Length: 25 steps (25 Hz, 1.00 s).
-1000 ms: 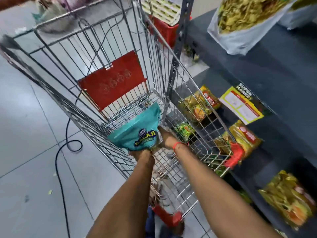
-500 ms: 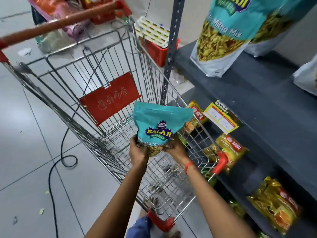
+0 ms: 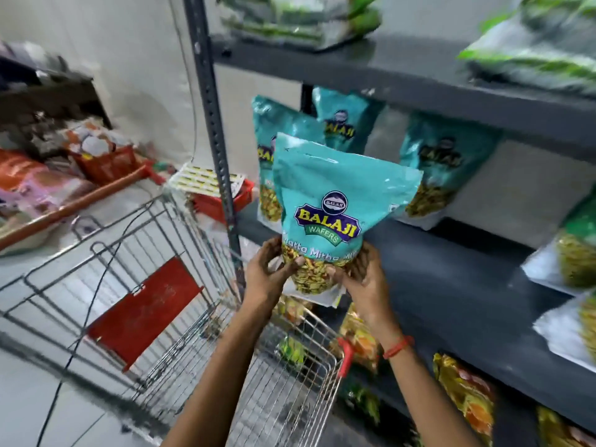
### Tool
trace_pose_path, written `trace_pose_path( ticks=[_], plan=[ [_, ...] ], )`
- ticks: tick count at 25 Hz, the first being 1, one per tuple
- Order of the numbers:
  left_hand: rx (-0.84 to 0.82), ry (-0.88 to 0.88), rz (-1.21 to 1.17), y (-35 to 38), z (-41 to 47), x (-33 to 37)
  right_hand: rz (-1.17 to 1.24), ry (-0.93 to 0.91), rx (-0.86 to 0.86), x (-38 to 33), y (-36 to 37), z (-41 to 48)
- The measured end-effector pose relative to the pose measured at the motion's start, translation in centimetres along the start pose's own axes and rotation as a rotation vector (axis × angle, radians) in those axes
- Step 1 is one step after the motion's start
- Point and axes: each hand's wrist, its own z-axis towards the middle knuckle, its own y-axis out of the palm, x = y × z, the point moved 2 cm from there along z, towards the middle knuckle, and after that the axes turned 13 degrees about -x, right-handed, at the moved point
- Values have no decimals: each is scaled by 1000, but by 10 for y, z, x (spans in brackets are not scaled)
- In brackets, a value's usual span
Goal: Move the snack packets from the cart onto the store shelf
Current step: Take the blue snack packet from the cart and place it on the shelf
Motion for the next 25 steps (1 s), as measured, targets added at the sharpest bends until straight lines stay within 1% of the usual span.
trace_pose_path(
  ticks=[4,8,11,14,18,20,22,25],
  plan=[
    [-198,5,-23,57,61,13,-88,-19,171,-10,-63,17],
    [-287,23,39,95,116,3,-104,9,258,-5,-111,36],
    [-319,-18,31,117,144,-8,-112,48,302,4,-134,43],
    [-310,-69,35,127,157,-22,-115,58,303,11,-142,45],
    [-369,-68,80,122,162,-32,-110,112,267,16,-151,41],
    [-464,-82,175,115,166,-40,-143,133,250,21,-153,37],
    [-587,-114,300,110,173,-50,-178,194,215,26,-151,35],
    [-717,-147,428,112,180,-53,-159,258,164,25,-145,38]
  ],
)
